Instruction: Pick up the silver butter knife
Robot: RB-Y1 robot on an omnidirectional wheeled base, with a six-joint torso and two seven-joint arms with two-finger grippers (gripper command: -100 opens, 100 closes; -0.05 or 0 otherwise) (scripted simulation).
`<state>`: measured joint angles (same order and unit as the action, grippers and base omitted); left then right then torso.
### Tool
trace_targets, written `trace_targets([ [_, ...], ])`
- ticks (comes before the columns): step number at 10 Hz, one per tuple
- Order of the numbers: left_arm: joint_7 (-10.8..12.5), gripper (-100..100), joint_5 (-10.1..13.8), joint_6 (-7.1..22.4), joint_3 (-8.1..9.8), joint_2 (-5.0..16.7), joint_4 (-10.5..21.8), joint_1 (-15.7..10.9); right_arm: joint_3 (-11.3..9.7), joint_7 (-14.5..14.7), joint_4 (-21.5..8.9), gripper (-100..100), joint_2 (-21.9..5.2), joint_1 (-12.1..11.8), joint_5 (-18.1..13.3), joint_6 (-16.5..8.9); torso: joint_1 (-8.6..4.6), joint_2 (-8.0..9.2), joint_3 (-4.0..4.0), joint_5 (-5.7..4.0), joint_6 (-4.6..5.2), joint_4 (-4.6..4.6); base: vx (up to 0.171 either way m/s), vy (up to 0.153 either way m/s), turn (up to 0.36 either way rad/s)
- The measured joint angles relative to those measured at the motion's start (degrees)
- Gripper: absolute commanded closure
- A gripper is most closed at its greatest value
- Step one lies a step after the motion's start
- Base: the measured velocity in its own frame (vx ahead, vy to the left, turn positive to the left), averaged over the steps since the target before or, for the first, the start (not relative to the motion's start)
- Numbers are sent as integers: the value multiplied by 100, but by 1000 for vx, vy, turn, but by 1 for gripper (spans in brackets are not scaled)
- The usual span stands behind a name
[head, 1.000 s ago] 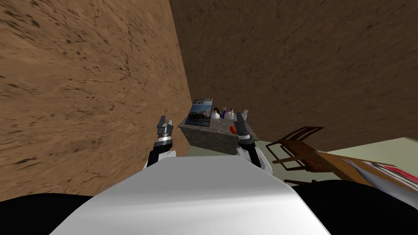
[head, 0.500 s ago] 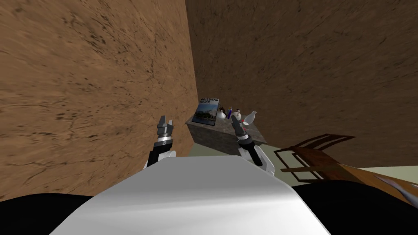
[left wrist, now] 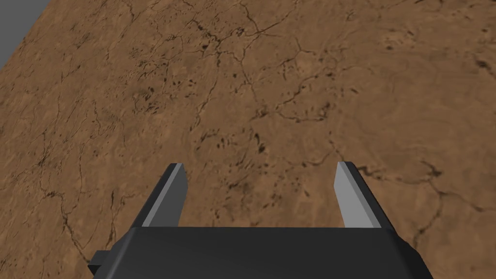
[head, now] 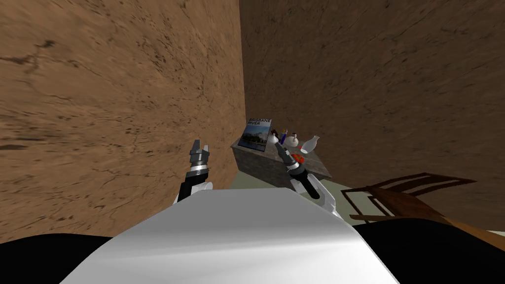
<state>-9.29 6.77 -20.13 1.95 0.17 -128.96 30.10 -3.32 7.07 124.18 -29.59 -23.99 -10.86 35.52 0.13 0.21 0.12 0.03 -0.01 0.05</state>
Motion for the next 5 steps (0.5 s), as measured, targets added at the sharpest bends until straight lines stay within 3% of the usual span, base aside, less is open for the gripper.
trace_targets([
  [5, 0, 0, 0, 0, 1, 0, 0, 1, -109, 23, -327, -100, -708, 65, -141, 70, -11, -5, -3, -2, 5, -1, -33, 45, 192],
])
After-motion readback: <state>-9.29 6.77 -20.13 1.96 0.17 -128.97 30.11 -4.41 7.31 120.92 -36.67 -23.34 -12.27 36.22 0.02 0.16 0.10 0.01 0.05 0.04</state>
